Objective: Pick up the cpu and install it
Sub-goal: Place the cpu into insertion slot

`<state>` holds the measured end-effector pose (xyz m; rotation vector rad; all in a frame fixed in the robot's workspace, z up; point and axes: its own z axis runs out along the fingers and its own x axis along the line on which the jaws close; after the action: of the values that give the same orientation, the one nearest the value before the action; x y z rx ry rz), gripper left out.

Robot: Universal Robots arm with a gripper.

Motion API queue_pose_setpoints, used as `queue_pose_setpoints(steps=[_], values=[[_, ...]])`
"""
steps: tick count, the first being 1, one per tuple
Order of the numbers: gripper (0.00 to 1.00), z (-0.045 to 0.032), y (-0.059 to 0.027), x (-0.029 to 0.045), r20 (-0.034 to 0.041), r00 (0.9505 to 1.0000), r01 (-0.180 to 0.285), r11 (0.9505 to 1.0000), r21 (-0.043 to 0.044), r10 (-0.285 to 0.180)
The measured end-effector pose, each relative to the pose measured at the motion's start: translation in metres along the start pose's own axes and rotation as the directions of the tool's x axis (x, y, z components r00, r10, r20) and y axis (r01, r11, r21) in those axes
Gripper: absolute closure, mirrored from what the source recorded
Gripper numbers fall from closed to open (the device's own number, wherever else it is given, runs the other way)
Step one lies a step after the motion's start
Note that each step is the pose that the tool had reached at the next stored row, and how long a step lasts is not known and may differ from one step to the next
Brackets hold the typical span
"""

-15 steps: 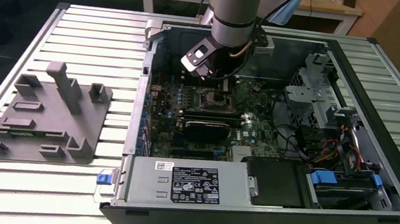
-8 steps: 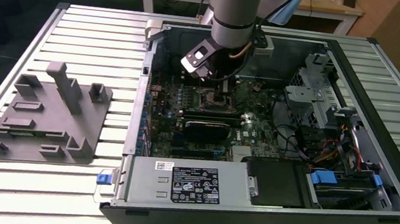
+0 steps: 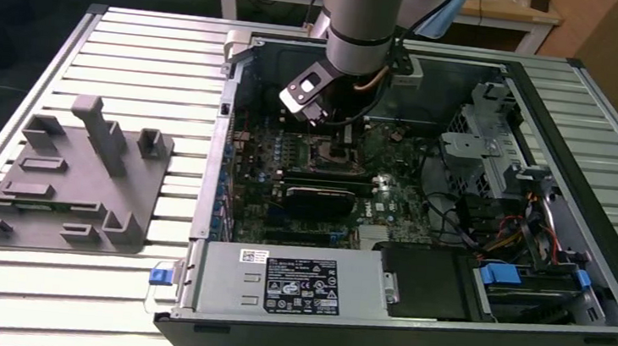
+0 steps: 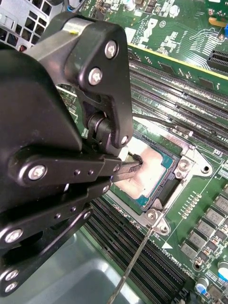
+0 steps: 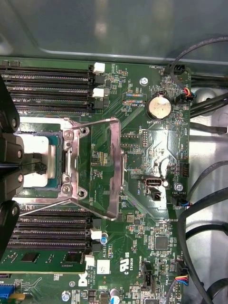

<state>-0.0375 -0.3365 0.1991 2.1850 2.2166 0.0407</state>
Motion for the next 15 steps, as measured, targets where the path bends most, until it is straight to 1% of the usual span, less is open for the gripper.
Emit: queue_pose_setpoints(steps=[11,15], values=[[0.89,0.0004,0.0,0.0001,-0.0002,1.0,0.0,1.0,-0.0002,0.0],[0.89,-0.0031,0.0001,0.0,0.0,1.0,0.0,1.0,0.0,0.0]])
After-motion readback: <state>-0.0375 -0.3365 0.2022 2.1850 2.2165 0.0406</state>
